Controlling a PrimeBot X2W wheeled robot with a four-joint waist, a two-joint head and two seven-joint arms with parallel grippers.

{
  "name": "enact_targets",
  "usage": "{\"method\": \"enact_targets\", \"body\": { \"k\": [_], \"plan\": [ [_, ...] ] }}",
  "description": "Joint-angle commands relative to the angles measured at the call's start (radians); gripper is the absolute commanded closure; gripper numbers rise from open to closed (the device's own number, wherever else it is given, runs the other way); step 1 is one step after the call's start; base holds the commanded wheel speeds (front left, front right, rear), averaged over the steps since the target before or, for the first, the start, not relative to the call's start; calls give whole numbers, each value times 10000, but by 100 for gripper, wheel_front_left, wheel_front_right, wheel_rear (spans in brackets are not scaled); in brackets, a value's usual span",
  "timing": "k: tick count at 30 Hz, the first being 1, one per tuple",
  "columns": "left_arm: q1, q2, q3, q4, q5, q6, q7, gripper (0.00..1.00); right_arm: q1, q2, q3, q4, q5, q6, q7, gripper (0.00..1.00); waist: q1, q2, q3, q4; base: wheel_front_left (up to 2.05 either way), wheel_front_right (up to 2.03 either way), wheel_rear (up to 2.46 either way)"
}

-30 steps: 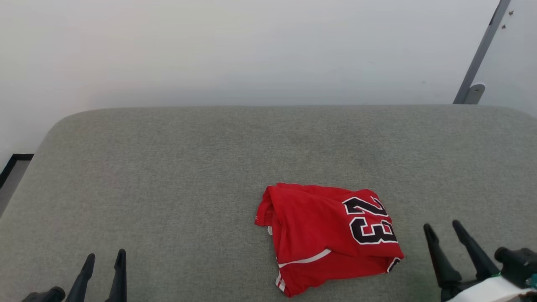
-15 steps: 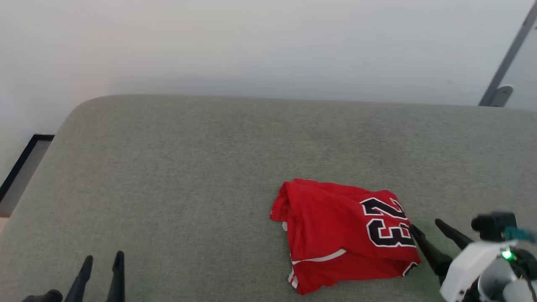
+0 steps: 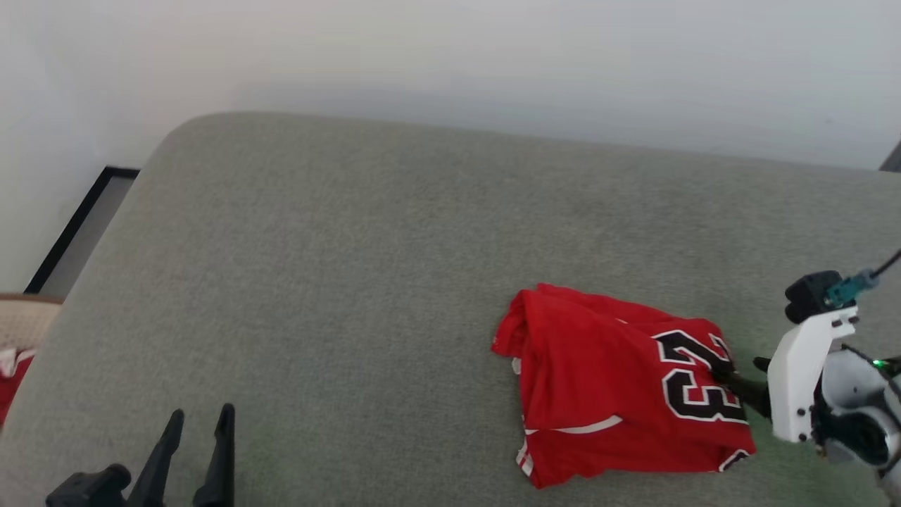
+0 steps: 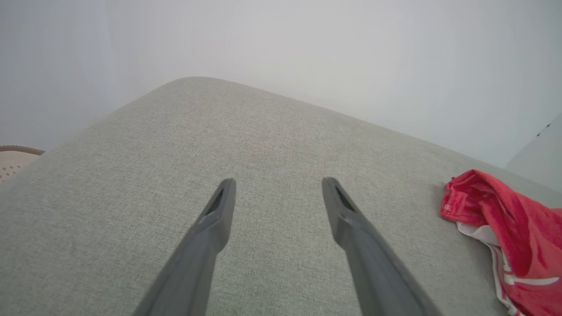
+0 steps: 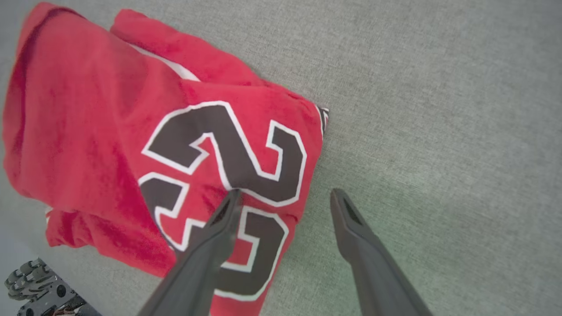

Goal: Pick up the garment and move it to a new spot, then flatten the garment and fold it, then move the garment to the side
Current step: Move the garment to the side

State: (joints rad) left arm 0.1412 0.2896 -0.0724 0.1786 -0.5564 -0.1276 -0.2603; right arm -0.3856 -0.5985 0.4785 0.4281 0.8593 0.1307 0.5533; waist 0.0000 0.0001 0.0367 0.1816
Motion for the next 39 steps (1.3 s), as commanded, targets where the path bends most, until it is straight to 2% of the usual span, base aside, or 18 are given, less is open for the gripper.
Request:
{"method": "enact_targets", "body": {
  "k": [1,6,14,15,16,21,30,33,39],
  "plan": [
    [-164,4,-47,22,-72,-28,-65,0,-144,20,-57,160,-61,-2,223,0,0,-1,179,180,0,0,0],
    [-504,-14,-246,116,-186,-28,-65,0,-639,370,-132,898,-199,1,1472,0,0,-1,561,498,0,0,0],
    [-923,24,-352,162,-336,-28,-65,0,-1009,1680,-158,2307,-63,12,2784,0,0,-1,1052,717,0,0,0],
    [-993,33,-372,152,-356,-28,-65,0,-1020,1804,-131,2395,-54,13,2895,38,0,-1,1093,724,0,0,0],
    [-1047,51,-374,142,-386,-28,-65,0,-1063,1913,-108,2469,-45,26,3002,100,0,-1,1134,722,0,0,0],
    [-1275,135,-289,155,-445,-28,-65,0,-1457,1885,-360,2438,-77,21,2933,100,0,-1,1355,553,0,0,0],
    [-1902,564,-532,35,-425,-28,-61,0,-2148,965,-932,1891,-605,-28,2562,100,0,-1,1690,-150,0,0,0],
    [-2229,812,-868,-1,-338,-28,-58,0,-2359,722,-1183,1693,-798,-23,2380,100,0,-1,1790,-579,0,0,0],
    [-2956,960,-1552,-17,-318,-28,-58,0,-2629,202,-1625,1411,-1291,-3,2030,100,0,-1,1964,-1238,0,0,0]
  ]
}}
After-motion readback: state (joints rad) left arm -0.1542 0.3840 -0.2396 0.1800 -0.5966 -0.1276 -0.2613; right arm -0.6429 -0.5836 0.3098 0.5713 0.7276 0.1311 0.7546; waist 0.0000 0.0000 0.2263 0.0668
